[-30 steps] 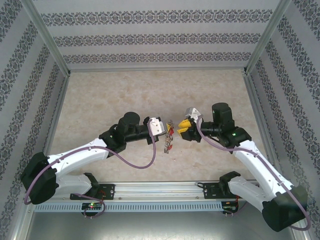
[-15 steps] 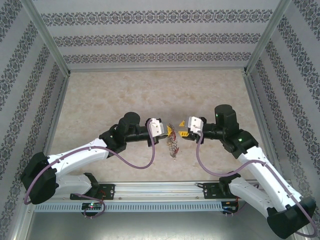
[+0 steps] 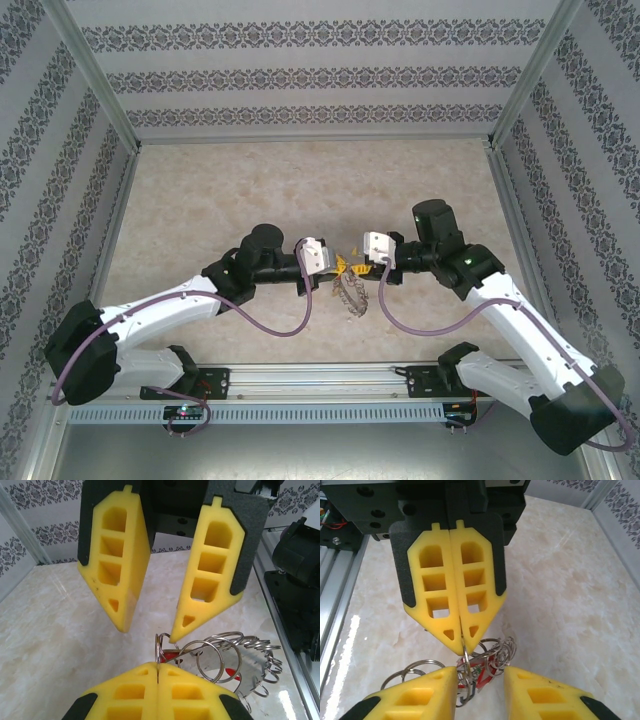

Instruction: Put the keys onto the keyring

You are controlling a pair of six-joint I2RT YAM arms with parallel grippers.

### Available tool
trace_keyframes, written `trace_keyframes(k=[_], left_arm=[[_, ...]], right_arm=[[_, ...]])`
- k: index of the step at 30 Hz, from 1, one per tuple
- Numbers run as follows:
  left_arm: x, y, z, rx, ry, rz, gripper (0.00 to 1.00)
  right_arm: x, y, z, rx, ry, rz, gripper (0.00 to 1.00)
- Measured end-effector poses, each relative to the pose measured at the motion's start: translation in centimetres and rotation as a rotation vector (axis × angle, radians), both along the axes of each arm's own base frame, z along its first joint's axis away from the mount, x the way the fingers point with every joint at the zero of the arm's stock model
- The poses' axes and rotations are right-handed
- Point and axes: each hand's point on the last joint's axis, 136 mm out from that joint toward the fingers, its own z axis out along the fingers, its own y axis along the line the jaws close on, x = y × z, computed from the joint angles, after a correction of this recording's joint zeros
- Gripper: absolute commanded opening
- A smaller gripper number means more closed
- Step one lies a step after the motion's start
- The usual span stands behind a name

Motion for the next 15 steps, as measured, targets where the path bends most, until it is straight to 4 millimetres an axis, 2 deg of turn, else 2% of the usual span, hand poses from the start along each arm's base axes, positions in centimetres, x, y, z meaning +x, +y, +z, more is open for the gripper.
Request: trace_keyframes(k=[3,7,10,13,14,15], left_arm=[[0.07,-0.15,0.25,-0.004,-0.002,-0.003,0.0],[0.15,-0.3,0.09,0.0,0.002,-0.006,0.0],[0.19,-0.38,0.05,0.003,0.006,-0.008,0.01],[0.29,-0.4,0.13,0.01,0.023,-0.017,0.28],[0.39,-0.48,0.45,0.006,0.023,-0.022,0.33],[0.48,-0.53,0.96,-0.001,0.019,-0.03,0.34]], right_arm=[[-0.11,0.06,-0.53,-0.012,0.024,0.01,0.19],[-0.29,0.11,-0.9,-0.023,0.054,0.021,0.0],[-0.47,0.04,-0.98,-0.028,0.062,0.026,0.0],[-0.56,0.01,-0.97,-0.033,0.068,0.029,0.0],[-0.6,0.0,-0.98,-0.036,0.071,0.031,0.0],[-0.69,-0.02,-1.07,-0.04,0.077,0.034,0.0]])
